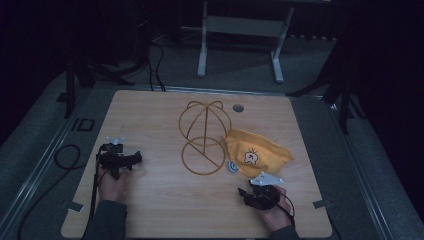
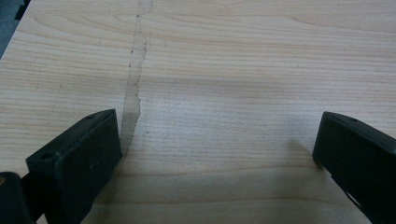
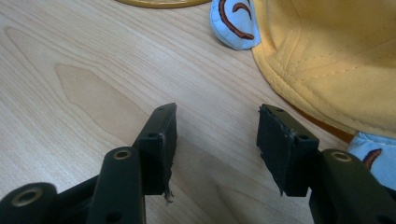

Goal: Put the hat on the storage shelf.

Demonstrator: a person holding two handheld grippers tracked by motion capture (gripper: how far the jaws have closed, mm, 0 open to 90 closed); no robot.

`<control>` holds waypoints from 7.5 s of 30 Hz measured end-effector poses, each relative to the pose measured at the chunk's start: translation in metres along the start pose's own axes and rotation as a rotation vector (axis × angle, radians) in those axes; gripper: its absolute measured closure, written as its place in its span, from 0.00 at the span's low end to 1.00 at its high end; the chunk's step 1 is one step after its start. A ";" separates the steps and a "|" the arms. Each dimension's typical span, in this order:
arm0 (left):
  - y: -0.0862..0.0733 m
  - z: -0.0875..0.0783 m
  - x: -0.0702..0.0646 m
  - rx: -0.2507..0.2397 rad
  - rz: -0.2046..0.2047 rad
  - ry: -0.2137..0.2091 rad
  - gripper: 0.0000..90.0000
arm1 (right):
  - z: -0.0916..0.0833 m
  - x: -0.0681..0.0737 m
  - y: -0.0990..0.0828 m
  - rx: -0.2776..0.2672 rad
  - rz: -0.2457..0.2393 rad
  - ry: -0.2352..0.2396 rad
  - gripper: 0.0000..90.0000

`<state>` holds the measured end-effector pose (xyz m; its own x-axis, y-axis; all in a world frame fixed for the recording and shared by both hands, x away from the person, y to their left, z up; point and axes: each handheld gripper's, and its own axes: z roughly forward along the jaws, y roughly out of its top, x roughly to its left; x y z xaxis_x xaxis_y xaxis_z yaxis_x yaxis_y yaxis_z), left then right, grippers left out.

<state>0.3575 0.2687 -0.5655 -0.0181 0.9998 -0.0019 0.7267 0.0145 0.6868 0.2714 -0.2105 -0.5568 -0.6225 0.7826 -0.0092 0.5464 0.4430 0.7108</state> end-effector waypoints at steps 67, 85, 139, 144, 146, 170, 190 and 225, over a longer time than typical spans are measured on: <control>0.000 0.000 0.000 -0.001 -0.001 0.000 0.01 | -0.031 -0.021 -0.003 -0.045 -0.284 -0.081 0.76; 0.000 0.000 0.000 -0.001 -0.001 -0.001 0.01 | -0.002 -0.048 0.004 0.009 -0.205 -0.077 0.69; 0.000 0.000 0.000 -0.001 -0.003 -0.001 0.01 | -0.075 -0.077 0.097 -0.120 -0.163 -0.106 0.96; 0.000 0.000 0.000 -0.001 -0.003 -0.001 0.01 | -0.083 -0.078 0.103 -0.144 -0.163 -0.112 0.96; 0.000 0.000 0.000 -0.001 -0.004 -0.001 0.01 | -0.086 -0.079 0.105 -0.152 -0.161 -0.110 0.96; 0.000 0.000 0.000 -0.001 -0.003 -0.001 0.01 | -0.099 -0.101 0.091 -0.133 -0.080 -0.161 0.96; 0.000 0.000 0.000 -0.001 -0.004 -0.001 0.01 | -0.102 -0.105 0.100 -0.069 -0.128 -0.105 0.83; 0.000 0.000 0.000 -0.001 -0.003 -0.001 0.01 | -0.084 -0.107 0.139 0.154 -0.251 0.022 0.73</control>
<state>0.3576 0.2684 -0.5655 -0.0197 0.9998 -0.0046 0.7258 0.0175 0.6877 0.3670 -0.2697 -0.3985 -0.7602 0.6311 -0.1545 0.4514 0.6841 0.5730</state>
